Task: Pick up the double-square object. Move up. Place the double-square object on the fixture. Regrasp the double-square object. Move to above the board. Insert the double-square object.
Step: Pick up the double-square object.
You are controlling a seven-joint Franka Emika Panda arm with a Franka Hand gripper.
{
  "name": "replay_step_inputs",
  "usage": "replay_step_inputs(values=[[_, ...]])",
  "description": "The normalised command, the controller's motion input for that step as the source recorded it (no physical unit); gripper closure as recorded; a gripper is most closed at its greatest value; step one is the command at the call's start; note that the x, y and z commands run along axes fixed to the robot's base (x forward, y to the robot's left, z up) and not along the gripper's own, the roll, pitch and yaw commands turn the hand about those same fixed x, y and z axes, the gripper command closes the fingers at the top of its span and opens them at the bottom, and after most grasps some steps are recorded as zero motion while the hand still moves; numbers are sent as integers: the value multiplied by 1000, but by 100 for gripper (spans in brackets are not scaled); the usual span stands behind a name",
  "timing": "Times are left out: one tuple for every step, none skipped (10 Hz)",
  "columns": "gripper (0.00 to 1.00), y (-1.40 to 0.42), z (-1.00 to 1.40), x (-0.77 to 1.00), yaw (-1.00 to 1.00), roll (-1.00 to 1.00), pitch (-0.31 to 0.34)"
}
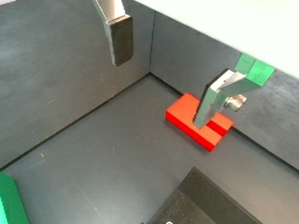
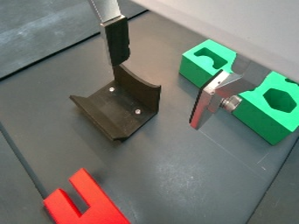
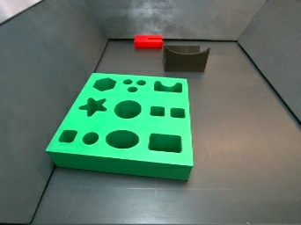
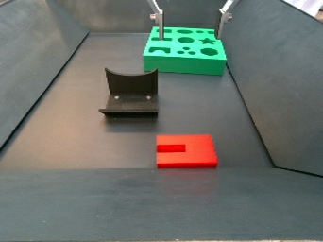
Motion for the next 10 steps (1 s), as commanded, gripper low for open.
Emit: replay_step_inputs(values=[[0,20,0,-31,0,0,0],[0,37,0,-146,-3,0,0],[0,31,0,-89,0,0,0],[0,6,0,-17,0,0,0],[0,0,0,-17,0,0,0],[0,0,0,-23,0,0,0],[0,0,0,-49,0,0,0],[0,0,0,-94,0,0,0],[0,0,0,-100,0,0,0],[0,0,0,-91,-54,0,0]])
